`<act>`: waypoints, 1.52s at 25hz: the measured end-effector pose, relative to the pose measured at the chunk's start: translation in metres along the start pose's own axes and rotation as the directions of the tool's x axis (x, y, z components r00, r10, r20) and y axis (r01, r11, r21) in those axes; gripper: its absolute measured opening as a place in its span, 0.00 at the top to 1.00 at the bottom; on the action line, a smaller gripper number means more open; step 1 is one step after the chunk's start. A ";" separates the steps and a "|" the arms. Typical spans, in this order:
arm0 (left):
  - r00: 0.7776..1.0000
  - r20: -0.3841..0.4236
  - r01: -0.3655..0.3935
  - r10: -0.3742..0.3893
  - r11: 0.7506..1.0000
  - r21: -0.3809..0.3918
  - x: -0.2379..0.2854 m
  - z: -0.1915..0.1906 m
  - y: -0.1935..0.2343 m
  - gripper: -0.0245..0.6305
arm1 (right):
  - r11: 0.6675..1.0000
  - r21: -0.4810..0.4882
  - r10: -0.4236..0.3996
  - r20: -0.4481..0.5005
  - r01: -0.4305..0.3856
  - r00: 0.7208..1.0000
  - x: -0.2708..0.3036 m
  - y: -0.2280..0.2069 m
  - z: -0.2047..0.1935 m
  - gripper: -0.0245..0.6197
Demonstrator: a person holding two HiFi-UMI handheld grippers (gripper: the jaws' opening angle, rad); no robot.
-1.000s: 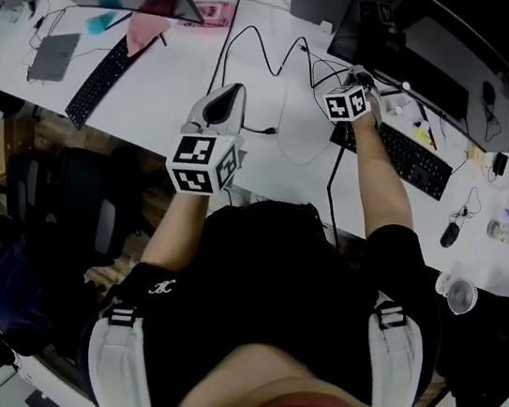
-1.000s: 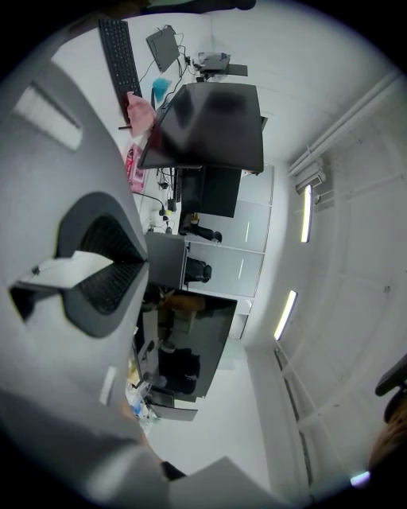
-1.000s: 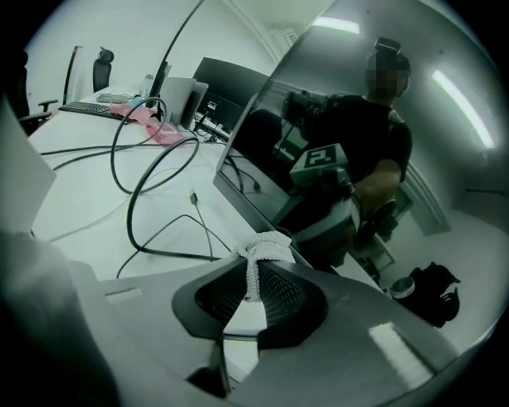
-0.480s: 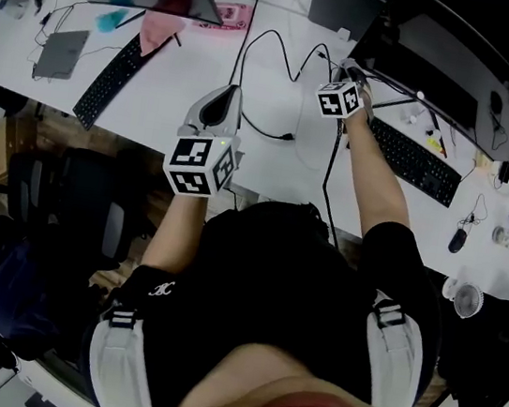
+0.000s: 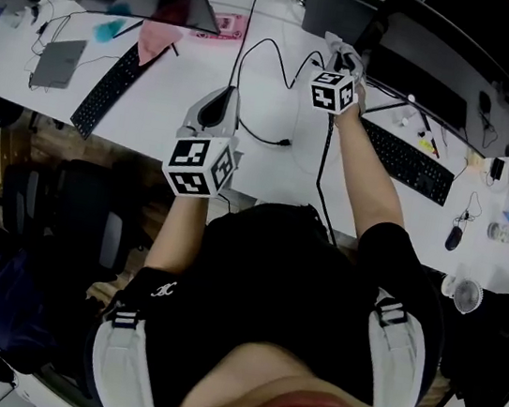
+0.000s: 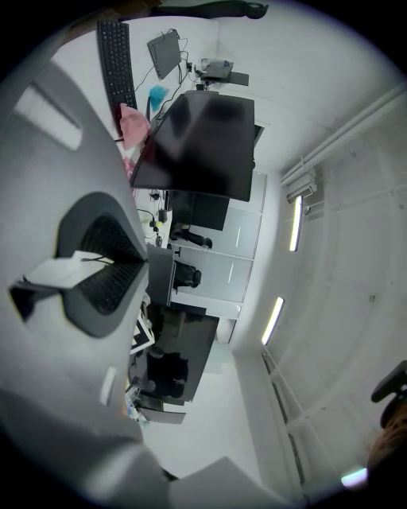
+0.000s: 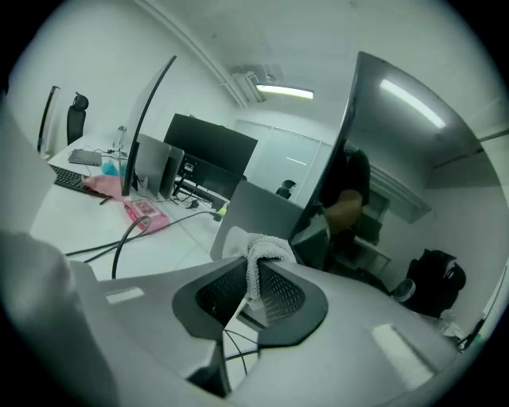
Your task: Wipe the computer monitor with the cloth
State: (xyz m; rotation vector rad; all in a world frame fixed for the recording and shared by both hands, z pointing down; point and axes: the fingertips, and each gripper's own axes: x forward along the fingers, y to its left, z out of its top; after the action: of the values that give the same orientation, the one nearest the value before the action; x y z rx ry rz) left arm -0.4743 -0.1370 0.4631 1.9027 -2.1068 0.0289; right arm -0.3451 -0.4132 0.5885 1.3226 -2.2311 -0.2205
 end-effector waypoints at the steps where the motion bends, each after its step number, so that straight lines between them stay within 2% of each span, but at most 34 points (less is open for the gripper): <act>1: 1.000 0.006 0.003 -0.003 1.000 -0.001 0.000 0.002 -0.001 0.88 | 1.000 0.006 -0.010 0.022 0.010 1.000 -0.004 -0.004 0.010 0.90; 10: 0.998 0.034 0.049 -0.049 0.999 -0.002 0.005 0.014 -0.017 0.88 | 0.996 0.027 -0.085 0.208 0.081 0.974 -0.046 -0.046 0.098 0.90; 22: 0.990 0.047 0.131 -0.131 0.991 0.009 0.028 0.026 -0.046 0.88 | 0.986 0.080 -0.165 0.398 0.145 0.902 -0.102 -0.101 0.198 0.90; 26: 0.987 0.055 0.147 -0.148 0.989 0.012 0.033 0.032 -0.057 0.88 | 0.984 0.108 -0.178 0.466 0.144 0.866 -0.127 -0.118 0.220 0.90; 30: 0.985 0.057 0.164 -0.165 0.986 0.018 0.040 0.037 -0.071 0.88 | 0.982 0.155 -0.174 0.545 0.105 0.820 -0.159 -0.137 0.230 0.90; 34: 0.979 0.051 0.197 -0.199 0.980 0.030 0.051 0.042 -0.096 0.88 | 0.978 0.189 -0.183 0.562 0.091 0.807 -0.192 -0.162 0.217 0.89; 38: 0.966 0.043 0.252 -0.254 0.966 0.055 0.062 0.042 -0.138 0.88 | 0.972 0.231 -0.178 0.591 0.046 0.787 -0.233 -0.186 0.184 0.90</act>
State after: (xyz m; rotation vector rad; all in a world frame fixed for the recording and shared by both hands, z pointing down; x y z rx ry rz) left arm -0.3535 -0.2229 0.4118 2.2089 -1.8923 -0.0225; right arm -0.2098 -0.3320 0.2760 1.6805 -2.7669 -0.5428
